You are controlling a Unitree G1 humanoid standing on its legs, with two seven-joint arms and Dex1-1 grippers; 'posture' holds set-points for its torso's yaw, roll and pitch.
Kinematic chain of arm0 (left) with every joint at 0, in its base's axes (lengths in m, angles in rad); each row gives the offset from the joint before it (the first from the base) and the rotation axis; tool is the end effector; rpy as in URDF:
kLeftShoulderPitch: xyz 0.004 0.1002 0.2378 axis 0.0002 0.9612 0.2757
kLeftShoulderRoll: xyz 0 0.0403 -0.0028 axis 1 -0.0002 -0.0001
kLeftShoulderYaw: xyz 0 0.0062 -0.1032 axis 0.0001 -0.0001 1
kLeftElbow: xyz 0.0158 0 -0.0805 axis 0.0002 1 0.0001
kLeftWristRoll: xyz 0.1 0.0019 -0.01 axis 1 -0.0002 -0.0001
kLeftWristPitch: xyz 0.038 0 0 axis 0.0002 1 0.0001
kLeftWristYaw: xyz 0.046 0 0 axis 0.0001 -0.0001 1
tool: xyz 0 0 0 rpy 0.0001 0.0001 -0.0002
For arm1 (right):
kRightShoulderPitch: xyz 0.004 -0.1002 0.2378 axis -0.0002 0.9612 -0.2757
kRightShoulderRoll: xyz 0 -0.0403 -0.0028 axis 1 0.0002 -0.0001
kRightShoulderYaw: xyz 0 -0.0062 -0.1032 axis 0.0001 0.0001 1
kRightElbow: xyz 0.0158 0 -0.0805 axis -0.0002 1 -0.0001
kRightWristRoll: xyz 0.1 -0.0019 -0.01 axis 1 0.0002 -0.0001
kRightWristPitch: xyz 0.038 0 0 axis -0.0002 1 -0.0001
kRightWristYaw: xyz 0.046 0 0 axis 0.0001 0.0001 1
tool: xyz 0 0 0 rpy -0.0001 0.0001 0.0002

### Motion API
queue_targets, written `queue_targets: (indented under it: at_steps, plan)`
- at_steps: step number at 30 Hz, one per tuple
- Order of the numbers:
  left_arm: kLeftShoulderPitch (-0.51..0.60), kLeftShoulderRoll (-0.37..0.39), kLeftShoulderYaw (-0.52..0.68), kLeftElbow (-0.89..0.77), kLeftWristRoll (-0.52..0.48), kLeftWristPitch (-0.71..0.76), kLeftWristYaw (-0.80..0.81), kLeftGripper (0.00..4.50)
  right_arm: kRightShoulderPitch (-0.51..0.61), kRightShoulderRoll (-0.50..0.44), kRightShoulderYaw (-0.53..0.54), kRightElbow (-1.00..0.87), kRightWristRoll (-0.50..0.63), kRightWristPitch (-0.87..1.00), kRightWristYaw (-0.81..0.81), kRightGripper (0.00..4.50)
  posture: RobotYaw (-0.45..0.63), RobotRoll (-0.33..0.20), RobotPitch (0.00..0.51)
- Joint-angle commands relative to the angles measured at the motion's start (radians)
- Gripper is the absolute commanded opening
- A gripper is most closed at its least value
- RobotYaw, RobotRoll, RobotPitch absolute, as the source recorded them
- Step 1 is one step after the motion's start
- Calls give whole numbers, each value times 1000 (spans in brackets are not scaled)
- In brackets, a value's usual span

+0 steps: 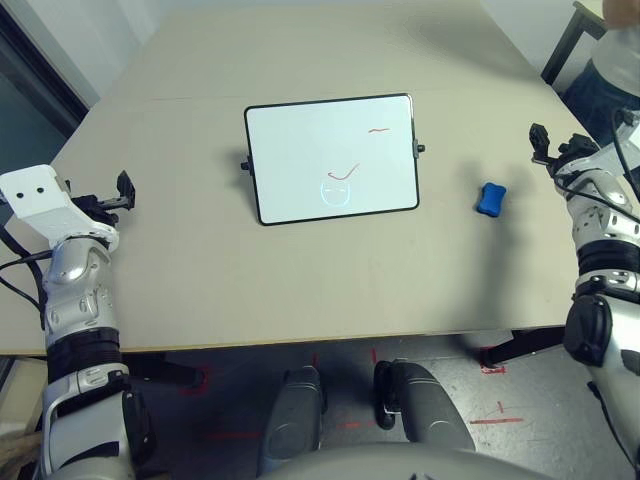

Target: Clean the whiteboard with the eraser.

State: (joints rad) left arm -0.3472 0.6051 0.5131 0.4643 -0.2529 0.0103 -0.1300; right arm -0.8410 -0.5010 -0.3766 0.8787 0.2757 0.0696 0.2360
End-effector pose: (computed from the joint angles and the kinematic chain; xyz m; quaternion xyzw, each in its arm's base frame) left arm 0.2303 0.3562 0.1257 0.0601 -0.0538 0.2232 0.9714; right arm 0.3243 -0.2931 0.1543 0.0717 -0.0326 -0.0763 0.9940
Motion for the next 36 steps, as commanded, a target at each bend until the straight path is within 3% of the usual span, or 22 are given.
queue_targets:
  at_steps: [1, 7, 12, 16, 23, 27, 36]
  plan:
    - [10, -13, 20, -10, -23, 24, 10, 4500, 27, 12, -1, -23, 7, 23, -5, 4450, 114, 0, 113]
    - [-16, -14, 14, -28, -50, 59, -1, 4500, 45, 6, -6, -74, 14, 61, -6, 4450, 101, 0, 113]
    - [-64, 35, -56, -130, -88, 149, -148, 4500, 72, 7, -16, -230, 55, 224, -23, 4450, 120, 0, 113]
    - [-68, 84, -105, -238, -129, 232, -284, 4500, 109, 13, 1, -411, 72, 415, -68, 4450, 85, 0, 115]
    - [-88, 156, -241, -510, -257, 453, -531, 4500, 110, 47, 14, -650, 111, 908, -191, 4450, 83, 0, 121]
    - [-103, 180, -309, -609, -279, 537, -592, 4500, 77, 84, 33, -639, 93, 1036, -230, 4450, 87, 0, 123]
    - [-112, 158, -369, -729, -289, 625, -606, 4500, 68, 106, 129, -572, 20, 1066, -222, 4450, 92, 0, 134]
